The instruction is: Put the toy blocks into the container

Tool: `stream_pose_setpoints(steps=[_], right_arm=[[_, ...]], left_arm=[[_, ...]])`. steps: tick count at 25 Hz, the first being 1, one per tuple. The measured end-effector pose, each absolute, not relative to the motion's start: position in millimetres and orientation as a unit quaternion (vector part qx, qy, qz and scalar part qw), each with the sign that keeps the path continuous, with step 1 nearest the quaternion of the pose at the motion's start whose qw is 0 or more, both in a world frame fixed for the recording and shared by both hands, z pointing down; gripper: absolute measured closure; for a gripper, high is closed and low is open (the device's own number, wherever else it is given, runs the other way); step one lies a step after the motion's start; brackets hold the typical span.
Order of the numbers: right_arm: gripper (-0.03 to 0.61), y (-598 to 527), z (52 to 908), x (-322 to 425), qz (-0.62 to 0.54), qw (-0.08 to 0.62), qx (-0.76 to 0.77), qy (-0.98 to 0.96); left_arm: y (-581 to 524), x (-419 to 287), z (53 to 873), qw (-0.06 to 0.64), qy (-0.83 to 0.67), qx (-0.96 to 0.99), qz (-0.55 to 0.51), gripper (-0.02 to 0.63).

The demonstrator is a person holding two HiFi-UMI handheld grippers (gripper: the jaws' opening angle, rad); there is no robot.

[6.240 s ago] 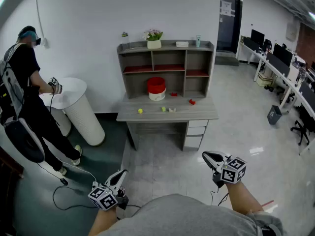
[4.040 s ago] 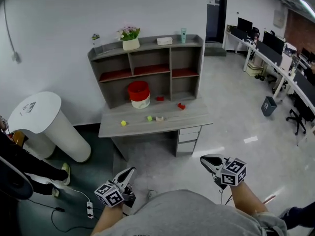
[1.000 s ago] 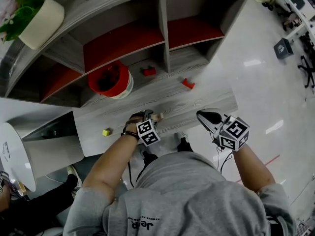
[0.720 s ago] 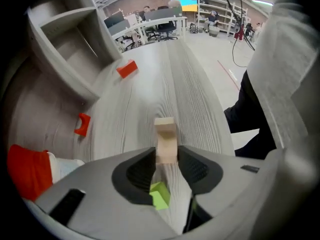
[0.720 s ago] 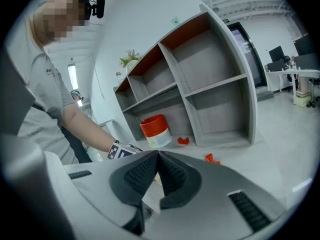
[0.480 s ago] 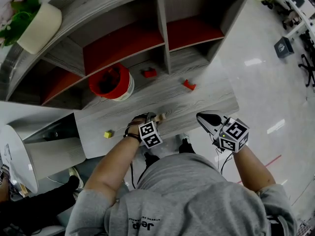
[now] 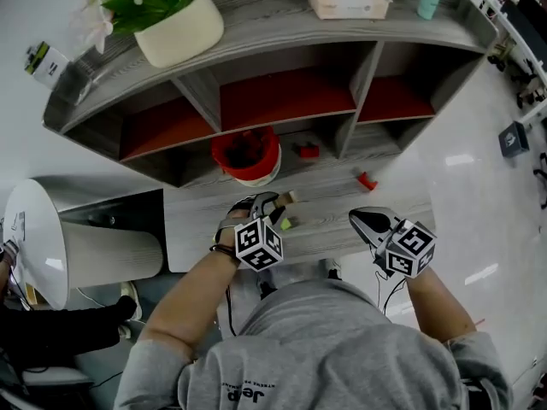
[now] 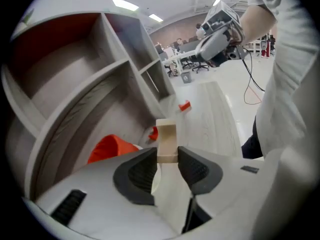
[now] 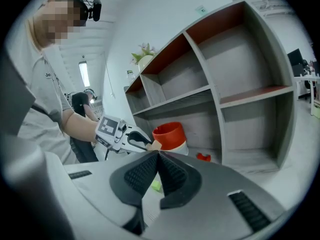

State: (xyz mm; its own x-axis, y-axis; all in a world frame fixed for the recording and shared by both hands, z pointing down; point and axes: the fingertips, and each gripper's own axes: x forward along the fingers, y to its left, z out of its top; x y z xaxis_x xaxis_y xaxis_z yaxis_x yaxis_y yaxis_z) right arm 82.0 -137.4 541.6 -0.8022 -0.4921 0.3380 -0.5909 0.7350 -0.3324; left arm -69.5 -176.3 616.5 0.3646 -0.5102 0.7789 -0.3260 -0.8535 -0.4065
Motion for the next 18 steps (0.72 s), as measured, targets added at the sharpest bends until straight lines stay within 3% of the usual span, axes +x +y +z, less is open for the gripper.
stream_pose_setpoints(steps=[9,18], right_arm=[[0.56,-159,517,27,0.188,0.12,0.264,-0.938],[0.56,-171,513,28,0.189,0.127,0.278,-0.933]], left_arm=[[-243,-145,556,0.101,0.355,-0.795,-0.481,0.456],[-306,-172,556,0.112,0.402,-0.757,-0.502,0.451]])
